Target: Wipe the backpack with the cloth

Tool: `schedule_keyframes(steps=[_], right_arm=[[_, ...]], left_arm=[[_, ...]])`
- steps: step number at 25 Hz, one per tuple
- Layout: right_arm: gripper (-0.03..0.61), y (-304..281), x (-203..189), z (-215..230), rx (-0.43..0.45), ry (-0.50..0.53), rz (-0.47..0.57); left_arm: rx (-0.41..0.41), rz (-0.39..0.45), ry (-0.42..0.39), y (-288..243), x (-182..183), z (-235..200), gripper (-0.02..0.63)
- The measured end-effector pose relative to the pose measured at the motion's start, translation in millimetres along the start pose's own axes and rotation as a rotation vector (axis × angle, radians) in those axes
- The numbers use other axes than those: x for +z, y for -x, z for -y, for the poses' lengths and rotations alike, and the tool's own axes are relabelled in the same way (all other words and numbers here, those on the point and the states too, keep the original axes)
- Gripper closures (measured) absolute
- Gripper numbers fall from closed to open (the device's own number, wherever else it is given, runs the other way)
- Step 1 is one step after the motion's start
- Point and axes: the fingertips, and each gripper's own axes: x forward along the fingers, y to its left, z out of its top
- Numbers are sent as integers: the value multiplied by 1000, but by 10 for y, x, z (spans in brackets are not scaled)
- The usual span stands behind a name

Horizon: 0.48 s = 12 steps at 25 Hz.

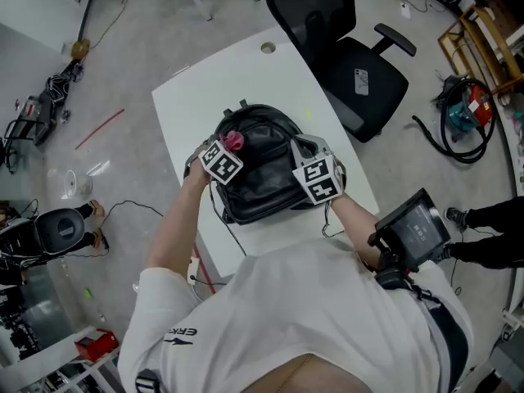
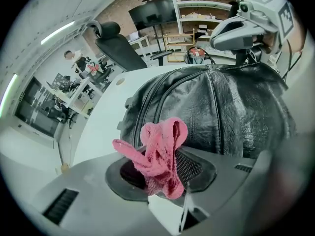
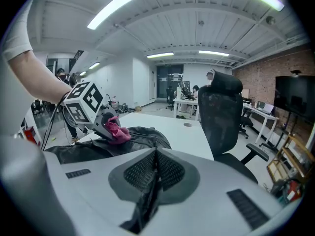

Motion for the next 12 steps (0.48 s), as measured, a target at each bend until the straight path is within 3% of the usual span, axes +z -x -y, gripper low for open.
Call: schedule_keyframes(steps=[6, 12], right_arm=[[575, -24, -66, 5, -1, -17, -11], [575, 0, -66, 48, -10, -24, -9]], left_arm=[[-10, 14, 25, -1, 0, -12, 468], [-54, 121, -30, 35, 478, 143, 468]])
